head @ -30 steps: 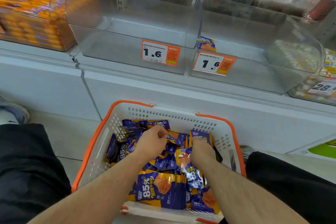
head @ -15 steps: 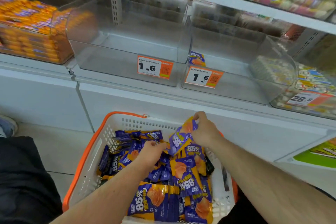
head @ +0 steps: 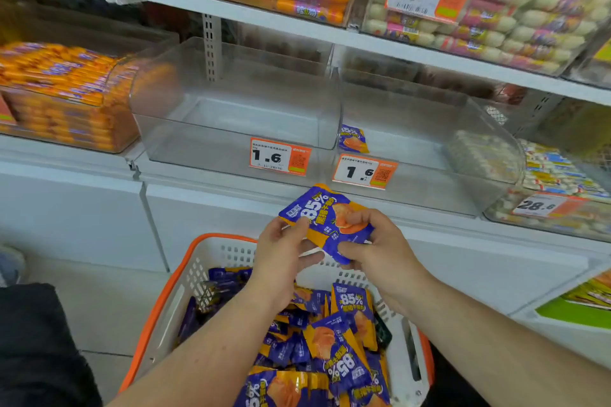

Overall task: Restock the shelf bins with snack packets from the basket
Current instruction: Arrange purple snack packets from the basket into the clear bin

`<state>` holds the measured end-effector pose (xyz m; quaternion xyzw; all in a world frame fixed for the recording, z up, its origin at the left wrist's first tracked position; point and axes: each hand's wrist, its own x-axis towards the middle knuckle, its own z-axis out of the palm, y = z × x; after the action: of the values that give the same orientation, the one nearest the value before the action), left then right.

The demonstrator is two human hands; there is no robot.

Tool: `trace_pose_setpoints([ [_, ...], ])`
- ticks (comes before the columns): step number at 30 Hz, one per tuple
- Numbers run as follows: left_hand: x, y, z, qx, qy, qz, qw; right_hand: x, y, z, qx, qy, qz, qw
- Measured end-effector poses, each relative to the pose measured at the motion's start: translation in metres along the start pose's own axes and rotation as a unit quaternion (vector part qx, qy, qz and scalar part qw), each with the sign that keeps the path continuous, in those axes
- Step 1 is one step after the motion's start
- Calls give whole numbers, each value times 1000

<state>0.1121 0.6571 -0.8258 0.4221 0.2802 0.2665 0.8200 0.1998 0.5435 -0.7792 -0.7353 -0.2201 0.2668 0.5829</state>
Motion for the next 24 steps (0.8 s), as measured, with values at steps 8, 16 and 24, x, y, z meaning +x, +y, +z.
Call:
trace_pose_setpoints([
  [8, 2, 35, 26, 95, -31, 125, 987, 5, -17, -18, -262, 143, -216, 930],
  [16, 17, 65, 73, 149, -109, 148, 972, 22, -36, -30, -368, 184, -297, 862],
  [24, 87, 109, 105, 386, 32, 339, 858, 80, -79, -85, -370, 214, -176, 887],
])
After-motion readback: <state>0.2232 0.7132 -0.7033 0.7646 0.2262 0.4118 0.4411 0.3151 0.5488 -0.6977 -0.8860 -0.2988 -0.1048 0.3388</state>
